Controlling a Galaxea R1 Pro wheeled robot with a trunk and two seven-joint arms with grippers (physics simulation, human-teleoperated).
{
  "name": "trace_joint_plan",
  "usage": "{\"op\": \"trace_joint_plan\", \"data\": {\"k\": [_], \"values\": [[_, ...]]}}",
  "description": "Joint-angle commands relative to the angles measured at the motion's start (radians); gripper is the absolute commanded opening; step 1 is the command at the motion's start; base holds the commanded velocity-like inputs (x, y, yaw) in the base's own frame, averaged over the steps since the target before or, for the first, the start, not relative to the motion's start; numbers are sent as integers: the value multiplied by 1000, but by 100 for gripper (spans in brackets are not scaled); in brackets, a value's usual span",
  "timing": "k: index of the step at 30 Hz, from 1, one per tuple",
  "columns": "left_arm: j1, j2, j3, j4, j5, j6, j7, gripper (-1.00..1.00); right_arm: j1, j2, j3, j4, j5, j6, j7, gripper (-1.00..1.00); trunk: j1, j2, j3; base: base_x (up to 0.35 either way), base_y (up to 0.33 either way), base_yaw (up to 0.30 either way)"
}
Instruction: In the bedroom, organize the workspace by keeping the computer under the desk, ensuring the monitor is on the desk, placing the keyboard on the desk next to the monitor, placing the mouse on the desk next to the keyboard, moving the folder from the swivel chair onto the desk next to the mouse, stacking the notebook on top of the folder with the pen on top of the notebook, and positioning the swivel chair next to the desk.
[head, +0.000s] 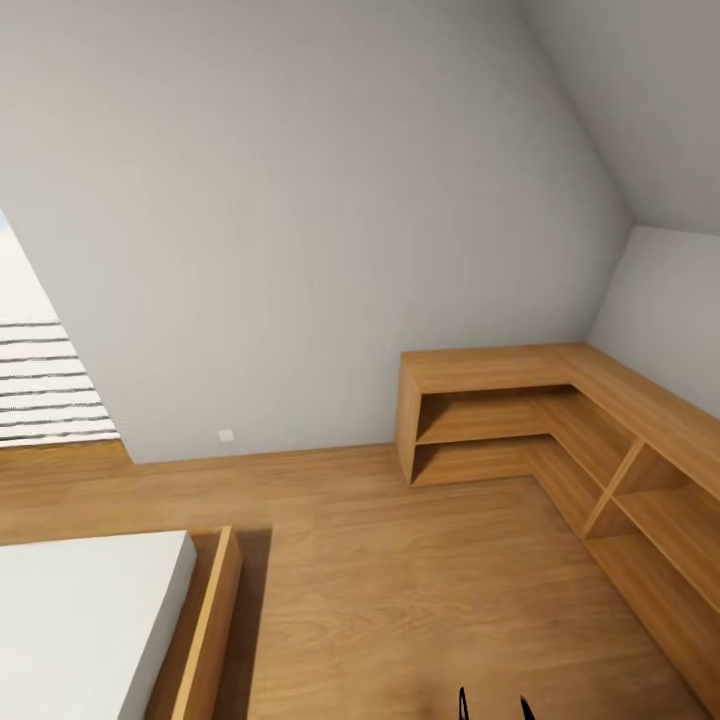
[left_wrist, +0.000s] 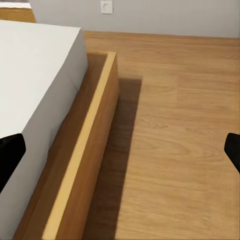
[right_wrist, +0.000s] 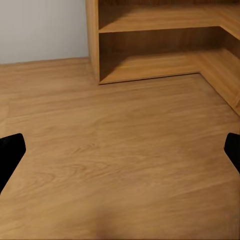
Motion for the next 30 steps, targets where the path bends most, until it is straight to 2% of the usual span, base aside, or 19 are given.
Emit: {"op": "trace_joint_plan", "data": {"k": [1, 24, 30], "values": [[-1, 0, -9, 0, 3, -3, 7, 100, -1, 0, 8, 2, 0, -2, -9, 100, 1, -2, -2, 328, 0, 0], [-1, 2, -7, 0, 3, -3, 7, 100, -1, 1, 10, 4, 1, -2, -5, 100, 1, -2, -2, 328, 0, -1], [-1, 2, -7, 0, 3, -3, 7, 100, -1, 1, 10, 4, 1, -2, -4, 100, 1, -2, 0, 328, 0, -143]]}}
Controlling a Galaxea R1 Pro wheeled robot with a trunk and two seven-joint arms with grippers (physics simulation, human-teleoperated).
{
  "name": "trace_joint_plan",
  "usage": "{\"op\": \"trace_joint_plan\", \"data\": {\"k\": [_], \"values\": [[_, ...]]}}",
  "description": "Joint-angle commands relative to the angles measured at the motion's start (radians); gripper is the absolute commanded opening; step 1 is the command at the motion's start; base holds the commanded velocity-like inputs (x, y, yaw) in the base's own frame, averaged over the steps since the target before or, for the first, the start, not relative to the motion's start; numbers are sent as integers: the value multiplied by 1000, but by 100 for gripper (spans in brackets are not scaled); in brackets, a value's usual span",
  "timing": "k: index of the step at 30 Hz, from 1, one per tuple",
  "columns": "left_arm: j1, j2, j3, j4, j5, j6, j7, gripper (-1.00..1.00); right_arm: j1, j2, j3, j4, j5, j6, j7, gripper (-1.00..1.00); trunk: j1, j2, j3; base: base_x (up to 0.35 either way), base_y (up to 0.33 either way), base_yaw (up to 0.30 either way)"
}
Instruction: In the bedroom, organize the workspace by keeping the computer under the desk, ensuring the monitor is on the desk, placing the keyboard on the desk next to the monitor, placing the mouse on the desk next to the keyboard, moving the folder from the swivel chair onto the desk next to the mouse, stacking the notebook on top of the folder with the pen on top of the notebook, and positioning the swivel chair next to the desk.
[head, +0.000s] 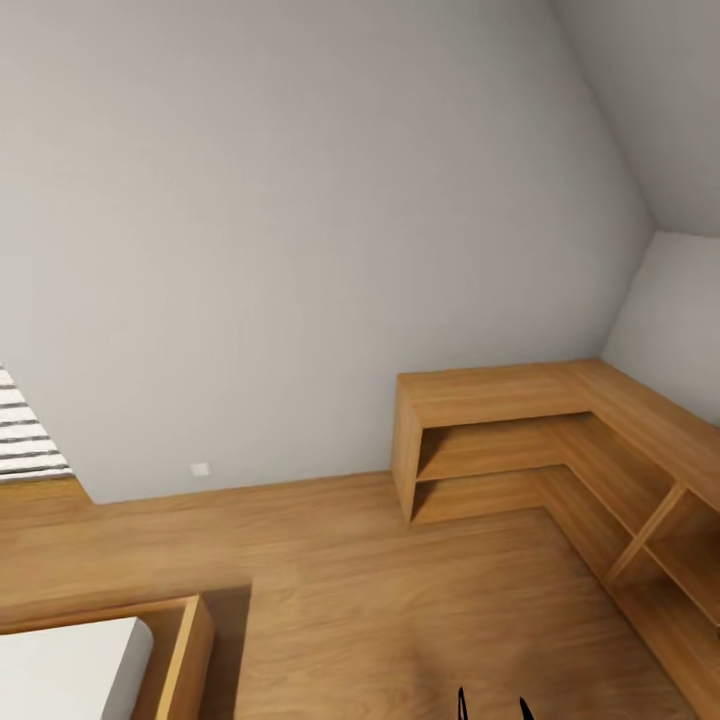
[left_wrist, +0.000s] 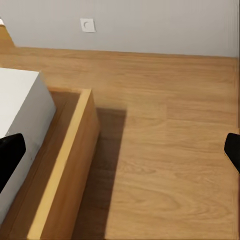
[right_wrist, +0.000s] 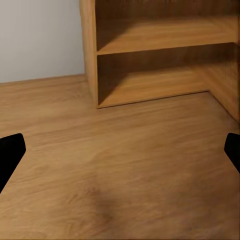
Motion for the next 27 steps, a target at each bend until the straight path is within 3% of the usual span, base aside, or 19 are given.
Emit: {"op": "trace_joint_plan", "data": {"k": [1, 27], "values": [[-1, 0, -9, 0, 4, -3, 7, 100, -1, 0, 8, 1, 0, -2, -9, 100, 1, -2, -2, 328, 0, -211], [-1, 1, -9, 2, 4, -3, 7, 100, -2, 1, 10, 1, 0, -2, -9, 100, 1, -2, 8, 328, 0, -263]]}}
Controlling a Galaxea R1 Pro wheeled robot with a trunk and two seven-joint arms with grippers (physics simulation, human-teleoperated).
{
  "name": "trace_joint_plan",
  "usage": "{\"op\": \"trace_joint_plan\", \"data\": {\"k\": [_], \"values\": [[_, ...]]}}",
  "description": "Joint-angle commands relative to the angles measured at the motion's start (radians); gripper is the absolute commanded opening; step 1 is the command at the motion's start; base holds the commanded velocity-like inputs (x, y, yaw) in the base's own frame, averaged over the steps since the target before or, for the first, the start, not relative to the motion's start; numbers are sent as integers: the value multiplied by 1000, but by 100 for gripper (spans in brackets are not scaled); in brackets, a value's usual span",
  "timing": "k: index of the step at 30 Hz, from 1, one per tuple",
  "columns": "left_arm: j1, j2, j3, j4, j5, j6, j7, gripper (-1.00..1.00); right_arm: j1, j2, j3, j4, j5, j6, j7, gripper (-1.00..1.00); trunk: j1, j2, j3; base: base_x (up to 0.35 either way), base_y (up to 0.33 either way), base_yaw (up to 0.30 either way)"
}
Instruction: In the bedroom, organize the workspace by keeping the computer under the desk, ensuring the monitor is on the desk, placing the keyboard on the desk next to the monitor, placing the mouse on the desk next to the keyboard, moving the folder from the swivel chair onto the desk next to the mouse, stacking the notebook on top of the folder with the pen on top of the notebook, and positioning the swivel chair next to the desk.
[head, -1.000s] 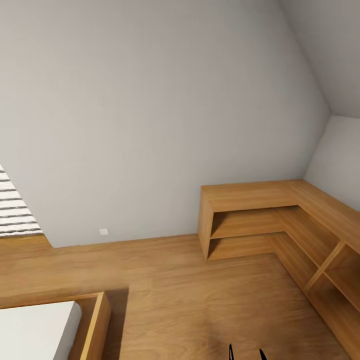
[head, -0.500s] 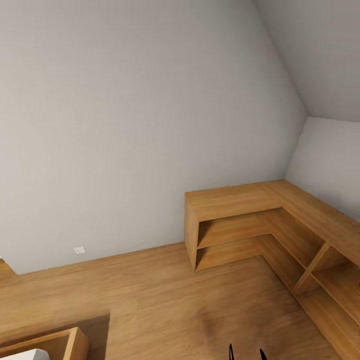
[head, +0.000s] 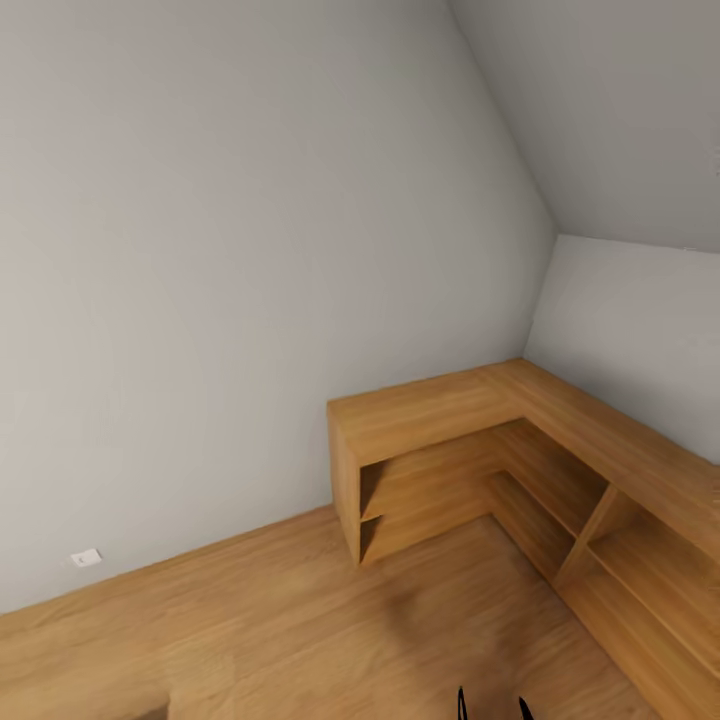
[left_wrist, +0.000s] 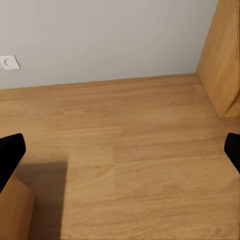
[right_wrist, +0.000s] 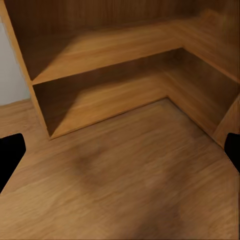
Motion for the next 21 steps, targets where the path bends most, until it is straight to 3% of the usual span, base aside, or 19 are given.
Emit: {"op": "trace_joint_plan", "data": {"k": [1, 9, 21], "values": [[-1, 0, -9, 0, 4, -3, 7, 100, -1, 0, 8, 1, 0, -2, -9, 100, 1, -2, -2, 328, 0, -297], [-1, 1, -9, 0, 4, -3, 7, 100, -1, 0, 9, 2, 0, -2, -9, 100, 1, -2, -2, 328, 29, -299], [-1, 0, -8, 0, 4, -3, 5, 100, -1, 5, 8, 3, -1, -2, -9, 100, 1, -2, -6, 262, 185, -297]]}}
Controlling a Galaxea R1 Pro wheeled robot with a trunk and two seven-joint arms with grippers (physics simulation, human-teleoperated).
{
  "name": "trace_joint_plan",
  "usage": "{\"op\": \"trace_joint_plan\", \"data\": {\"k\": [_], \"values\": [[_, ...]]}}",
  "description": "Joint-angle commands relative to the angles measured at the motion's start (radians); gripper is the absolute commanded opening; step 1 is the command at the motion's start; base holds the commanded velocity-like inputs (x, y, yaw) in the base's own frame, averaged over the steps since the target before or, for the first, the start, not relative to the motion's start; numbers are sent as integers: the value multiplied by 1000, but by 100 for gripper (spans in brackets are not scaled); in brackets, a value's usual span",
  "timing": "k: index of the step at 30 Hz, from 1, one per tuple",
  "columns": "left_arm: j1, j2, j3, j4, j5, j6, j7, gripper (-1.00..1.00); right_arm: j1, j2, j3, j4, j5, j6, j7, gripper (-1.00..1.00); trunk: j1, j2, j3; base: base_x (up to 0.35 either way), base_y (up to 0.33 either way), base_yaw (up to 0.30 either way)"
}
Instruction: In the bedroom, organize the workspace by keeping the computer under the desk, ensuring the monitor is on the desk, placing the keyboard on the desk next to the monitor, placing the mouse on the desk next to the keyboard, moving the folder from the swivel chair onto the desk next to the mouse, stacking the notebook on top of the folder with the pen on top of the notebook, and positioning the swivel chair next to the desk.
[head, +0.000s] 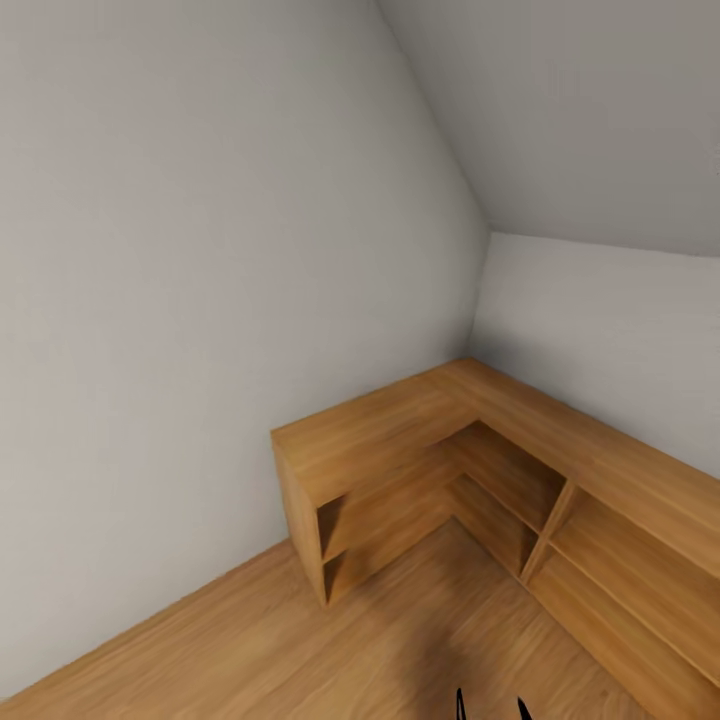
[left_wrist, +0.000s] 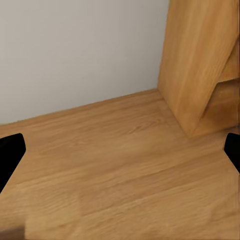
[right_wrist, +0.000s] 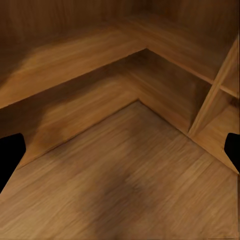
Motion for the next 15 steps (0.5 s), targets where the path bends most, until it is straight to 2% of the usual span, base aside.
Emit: {"op": "trace_joint_plan", "data": {"k": [1, 10, 15], "values": [[-1, 0, -9, 0, 4, -2, 7, 100, -1, 0, 8, 2, 0, -2, -9, 100, 1, -2, -3, 82, 100, -296], [-1, 0, -8, 0, 4, -2, 7, 100, -2, -1, 8, 2, 0, -2, -9, 100, 1, -2, -7, 43, 39, -296], [-1, 1, -8, 0, 4, -2, 7, 100, -2, -1, 8, 2, 0, -1, -9, 100, 1, -2, -9, 197, 126, -296]]}}
